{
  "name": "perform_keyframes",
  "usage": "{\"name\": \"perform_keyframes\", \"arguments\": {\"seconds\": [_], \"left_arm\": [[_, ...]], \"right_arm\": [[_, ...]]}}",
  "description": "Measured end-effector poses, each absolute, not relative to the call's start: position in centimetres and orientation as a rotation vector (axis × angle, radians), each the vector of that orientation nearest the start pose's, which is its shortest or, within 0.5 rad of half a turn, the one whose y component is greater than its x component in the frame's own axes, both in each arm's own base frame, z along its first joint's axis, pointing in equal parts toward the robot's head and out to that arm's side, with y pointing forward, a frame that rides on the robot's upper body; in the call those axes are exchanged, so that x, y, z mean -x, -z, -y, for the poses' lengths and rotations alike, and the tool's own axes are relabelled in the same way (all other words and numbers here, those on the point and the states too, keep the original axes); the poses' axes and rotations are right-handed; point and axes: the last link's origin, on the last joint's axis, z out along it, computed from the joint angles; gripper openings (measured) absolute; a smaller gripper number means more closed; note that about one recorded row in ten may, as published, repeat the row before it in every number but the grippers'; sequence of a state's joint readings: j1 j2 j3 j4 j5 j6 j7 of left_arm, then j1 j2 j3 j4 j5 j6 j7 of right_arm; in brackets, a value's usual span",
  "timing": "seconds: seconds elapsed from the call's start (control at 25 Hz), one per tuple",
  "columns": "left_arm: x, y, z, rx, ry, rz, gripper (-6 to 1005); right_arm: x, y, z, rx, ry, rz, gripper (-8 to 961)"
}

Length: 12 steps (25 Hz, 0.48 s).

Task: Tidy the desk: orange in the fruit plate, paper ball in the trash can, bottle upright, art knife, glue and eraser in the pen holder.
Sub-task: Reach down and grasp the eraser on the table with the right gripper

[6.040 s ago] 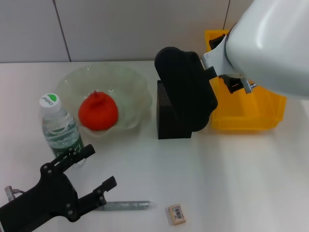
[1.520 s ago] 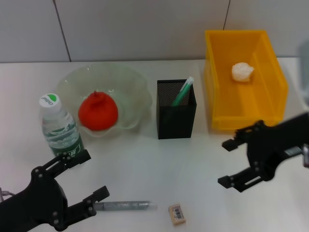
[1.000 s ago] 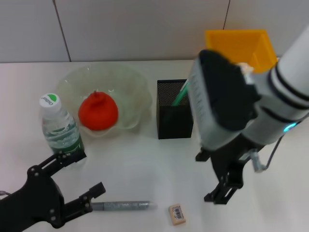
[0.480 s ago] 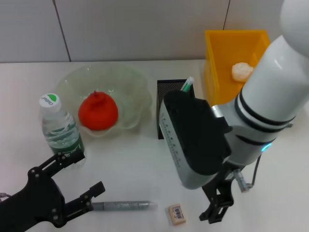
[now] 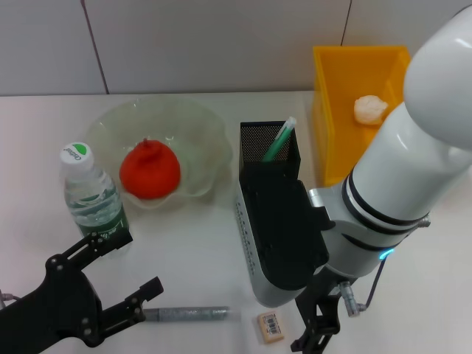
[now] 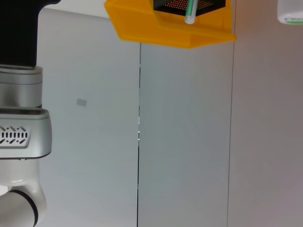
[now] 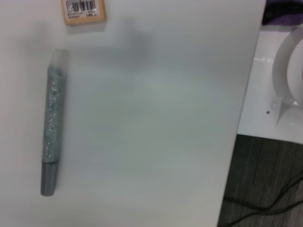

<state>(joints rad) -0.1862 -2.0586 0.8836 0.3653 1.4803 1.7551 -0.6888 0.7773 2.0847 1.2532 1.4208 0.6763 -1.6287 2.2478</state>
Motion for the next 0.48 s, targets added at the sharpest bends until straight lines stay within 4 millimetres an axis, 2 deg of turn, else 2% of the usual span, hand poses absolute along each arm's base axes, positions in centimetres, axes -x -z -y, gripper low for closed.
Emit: {"name": "perform_keyframes", "arguments": {"seconds": [0.48], "left_arm": [[32.3,1.3,-20.4,2.422,1.002,0.340,811]], "right_arm": [[-10.1,8.7,-30.2,3.029,0.822,0.202,840]]}}
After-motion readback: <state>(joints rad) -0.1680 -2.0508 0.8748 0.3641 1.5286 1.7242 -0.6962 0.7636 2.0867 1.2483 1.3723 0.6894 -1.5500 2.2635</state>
